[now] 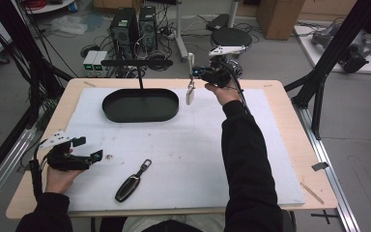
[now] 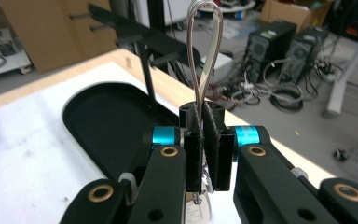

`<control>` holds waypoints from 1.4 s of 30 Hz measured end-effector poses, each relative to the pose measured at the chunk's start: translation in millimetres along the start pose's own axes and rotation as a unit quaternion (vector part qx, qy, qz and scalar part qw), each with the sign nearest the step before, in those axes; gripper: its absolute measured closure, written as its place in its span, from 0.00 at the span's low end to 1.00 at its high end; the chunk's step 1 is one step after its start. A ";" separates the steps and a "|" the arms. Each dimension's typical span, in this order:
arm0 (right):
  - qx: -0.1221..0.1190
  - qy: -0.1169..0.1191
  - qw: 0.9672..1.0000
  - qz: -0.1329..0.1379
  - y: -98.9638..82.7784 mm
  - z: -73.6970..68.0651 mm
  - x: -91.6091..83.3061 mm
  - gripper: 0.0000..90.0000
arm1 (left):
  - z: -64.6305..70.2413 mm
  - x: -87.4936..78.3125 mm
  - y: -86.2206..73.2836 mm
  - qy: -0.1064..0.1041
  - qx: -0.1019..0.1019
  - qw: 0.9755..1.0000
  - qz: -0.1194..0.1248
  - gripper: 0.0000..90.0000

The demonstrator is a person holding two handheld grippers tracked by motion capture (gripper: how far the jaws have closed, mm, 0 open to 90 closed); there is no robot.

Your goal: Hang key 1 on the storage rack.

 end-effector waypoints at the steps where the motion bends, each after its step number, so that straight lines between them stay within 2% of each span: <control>1: 0.000 0.000 1.000 0.000 0.0 0.0 0.0 0.97 | 0.3 0.2 0.3 0.000 0.000 1.000 0.002 0.02; 4: -0.010 0.004 1.000 0.001 7.2 -6.1 4.9 0.97 | 0.1 0.1 0.2 -0.001 -0.001 1.000 0.002 0.02; 17: -0.018 0.033 0.999 0.013 35.2 -32.4 14.3 0.97 | -1.7 -0.1 0.4 -0.001 -0.004 1.000 0.006 0.02; 26: -0.031 0.037 0.999 0.007 42.4 -40.8 24.6 0.97 | -2.7 0.3 0.0 -0.002 -0.005 1.000 0.006 0.02; 42: -0.030 0.040 0.999 0.004 55.6 -46.4 40.7 0.97 | -2.7 1.7 -0.7 -0.004 -0.009 1.000 0.002 0.02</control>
Point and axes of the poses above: each handheld gripper's, and its own axes: x roughly forward along the jaws, y roughly out of its top, z roughly to its right, the point moved 6 cm from there along x, roughly forward along the jaws, and after that the axes turned 13 degrees about x, right-handed, at the moved point
